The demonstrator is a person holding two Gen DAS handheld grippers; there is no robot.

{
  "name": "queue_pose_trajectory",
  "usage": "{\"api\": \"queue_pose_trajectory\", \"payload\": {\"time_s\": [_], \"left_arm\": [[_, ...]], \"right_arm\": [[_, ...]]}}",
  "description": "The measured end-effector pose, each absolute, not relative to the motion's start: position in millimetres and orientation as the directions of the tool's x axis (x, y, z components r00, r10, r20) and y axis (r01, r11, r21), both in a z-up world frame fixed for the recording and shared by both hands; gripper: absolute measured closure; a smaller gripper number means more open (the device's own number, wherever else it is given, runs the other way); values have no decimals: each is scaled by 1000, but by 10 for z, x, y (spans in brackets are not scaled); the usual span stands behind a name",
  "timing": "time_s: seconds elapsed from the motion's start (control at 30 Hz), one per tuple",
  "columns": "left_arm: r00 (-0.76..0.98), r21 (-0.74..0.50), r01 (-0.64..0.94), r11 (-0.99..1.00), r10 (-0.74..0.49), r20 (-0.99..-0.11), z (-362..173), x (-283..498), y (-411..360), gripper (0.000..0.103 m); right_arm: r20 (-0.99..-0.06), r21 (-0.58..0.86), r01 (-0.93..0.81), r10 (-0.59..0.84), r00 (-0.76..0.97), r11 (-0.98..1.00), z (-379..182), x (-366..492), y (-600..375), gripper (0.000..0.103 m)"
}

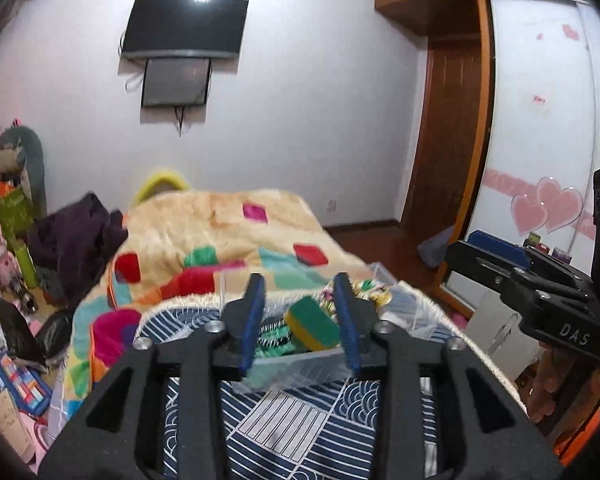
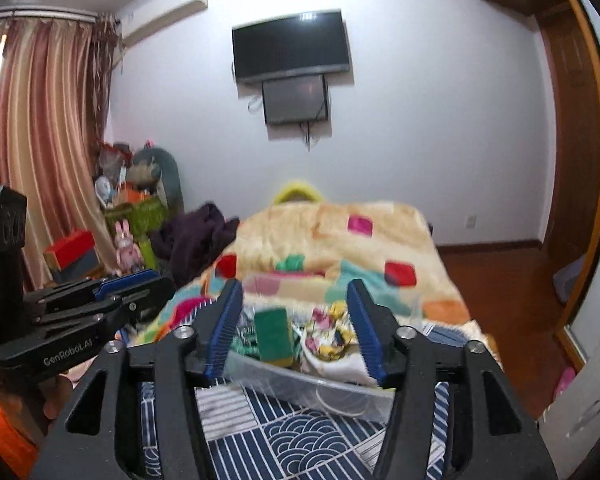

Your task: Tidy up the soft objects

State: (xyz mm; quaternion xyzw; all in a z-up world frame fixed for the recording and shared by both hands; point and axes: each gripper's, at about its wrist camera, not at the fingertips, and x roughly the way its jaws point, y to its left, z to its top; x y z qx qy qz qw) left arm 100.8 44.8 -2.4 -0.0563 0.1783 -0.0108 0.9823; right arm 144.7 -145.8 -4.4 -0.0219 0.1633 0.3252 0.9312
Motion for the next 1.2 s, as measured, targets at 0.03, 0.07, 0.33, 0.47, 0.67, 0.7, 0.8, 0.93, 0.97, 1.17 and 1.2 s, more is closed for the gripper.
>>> {"api": "queue_pose_trajectory", "payload": {"time_s": [0.03, 0.07, 0.33, 0.47, 0.67, 0.7, 0.8, 0.93, 0.97, 1.17, 1.2], "left_arm": [[940, -111, 1, 994, -39, -339, 7, 978, 433, 56], [945, -107, 1, 994, -36, -325, 53, 930, 417, 51], [971, -70, -9, 998, -8, -240, 261, 635, 294, 18], [978, -78, -28, 997, 11, -208, 314, 534, 280, 1], [977, -73, -23, 997, 6, -214, 317, 492, 267, 1], [977, -70, -24, 997, 8, -214, 315, 471, 241, 1], [977, -69, -27, 997, 11, -213, 302, 447, 214, 1], [976, -69, -27, 997, 11, -218, 293, 443, 218, 1], [976, -70, -26, 997, 10, -219, 291, 445, 219, 1], [975, -67, -29, 997, 14, -221, 285, 442, 216, 1], [975, -67, -27, 997, 12, -221, 285, 443, 215, 1]], "right_arm": [[-302, 63, -612, 599, 741, 788, -5, 1408, -1486, 46], [-286, 58, -609, 598, 749, 791, 44, 1362, -1517, 43], [-205, 55, -583, 580, 788, 811, 176, 1166, -1656, 15], [-184, 65, -581, 582, 792, 811, 191, 1130, -1697, 1], [-166, 50, -580, 580, 798, 813, 175, 1039, -1727, 0], [-164, 46, -580, 578, 799, 814, 174, 1033, -1726, 0], [-165, 42, -579, 577, 800, 814, 158, 995, -1725, 0], [-166, 38, -575, 572, 803, 817, 134, 985, -1742, 0], [-165, 38, -573, 571, 804, 818, 128, 982, -1746, 0], [-167, 46, -569, 568, 806, 821, 127, 989, -1762, 0], [-168, 48, -568, 567, 806, 822, 129, 993, -1767, 0]]}}
